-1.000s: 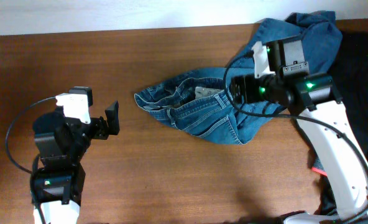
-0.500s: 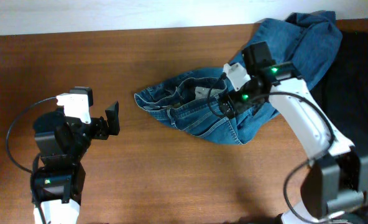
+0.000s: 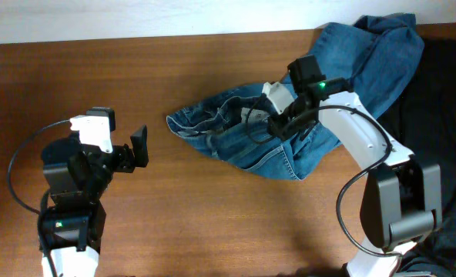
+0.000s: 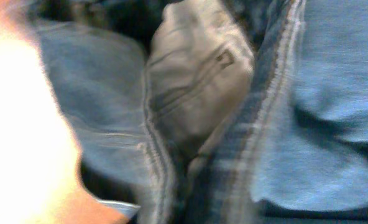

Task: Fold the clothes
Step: 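Reach the left gripper to the jeans waistband and grasp it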

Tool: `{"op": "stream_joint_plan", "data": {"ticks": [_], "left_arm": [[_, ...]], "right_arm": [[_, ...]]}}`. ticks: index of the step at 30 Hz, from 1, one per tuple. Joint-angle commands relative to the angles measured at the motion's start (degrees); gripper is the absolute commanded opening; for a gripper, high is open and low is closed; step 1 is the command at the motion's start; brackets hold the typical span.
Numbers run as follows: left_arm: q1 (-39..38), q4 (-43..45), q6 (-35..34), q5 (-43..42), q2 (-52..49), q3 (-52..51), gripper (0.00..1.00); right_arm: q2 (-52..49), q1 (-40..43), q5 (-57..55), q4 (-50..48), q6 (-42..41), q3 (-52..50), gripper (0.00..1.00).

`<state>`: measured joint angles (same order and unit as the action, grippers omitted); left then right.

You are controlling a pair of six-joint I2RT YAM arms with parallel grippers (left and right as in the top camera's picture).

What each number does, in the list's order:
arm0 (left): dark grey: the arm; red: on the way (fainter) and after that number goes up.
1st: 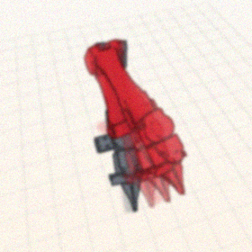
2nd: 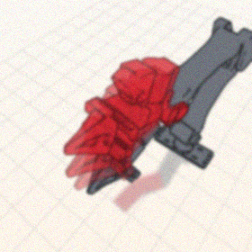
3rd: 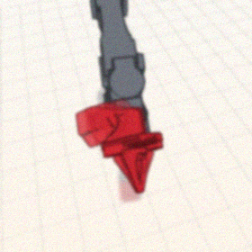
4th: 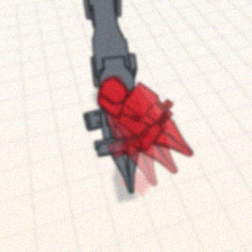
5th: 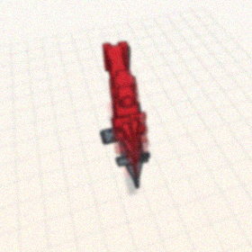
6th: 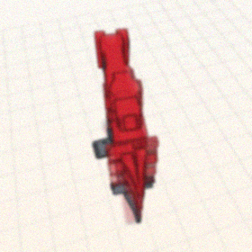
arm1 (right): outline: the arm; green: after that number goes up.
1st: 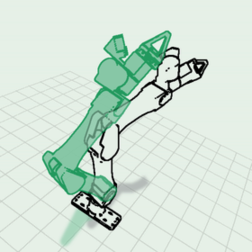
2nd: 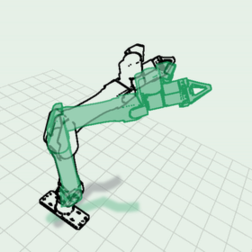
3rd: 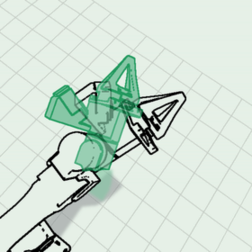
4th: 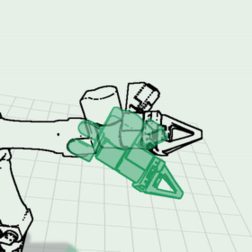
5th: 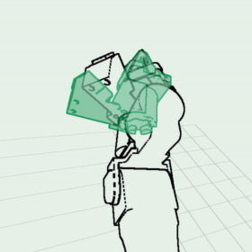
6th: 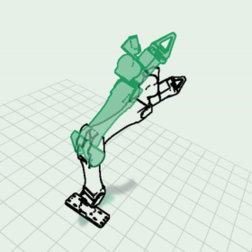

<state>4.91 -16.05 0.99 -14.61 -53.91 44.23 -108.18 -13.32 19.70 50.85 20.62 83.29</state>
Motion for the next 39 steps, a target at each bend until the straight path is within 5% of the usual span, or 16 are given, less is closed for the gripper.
{"op": "stream_joint_plan", "data": {"ticks": [1,11,14,18,25,39], "left_arm": [[0.2,0.1,-0.4,-0.9,-0.1,1.1,1.00],[0.2,0.2,-0.4,-0.7,-0.1,1.1,0.99],[0.2,0.2,-0.4,-0.7,-0.1,1.1,0.99],[0.2,0.2,-0.4,-0.7,-0.1,1.1,0.99],[-0.6,0.1,-0.5,-4.3,-0.1,1.1,0.99],[-9.3,5.8,-6.3,-7.7,-4.6,1.1,0.99]], "right_arm": [[1.7,-3.5,7.1,3.4,-0.2,1.7,0.04],[8.4,-21.5,6.2,17.2,3.0,10.0,0.04],[8.1,-24.3,-2.1,17.4,1.4,9.8,0.30],[7.8,-24.8,-10.9,19.0,-1.0,9.8,0.36],[9.2,-19.0,-20.9,19.8,-8.2,11.0,0.38],[13.9,1.5,-18.1,21.1,-17.1,20.0,0.44]]}}
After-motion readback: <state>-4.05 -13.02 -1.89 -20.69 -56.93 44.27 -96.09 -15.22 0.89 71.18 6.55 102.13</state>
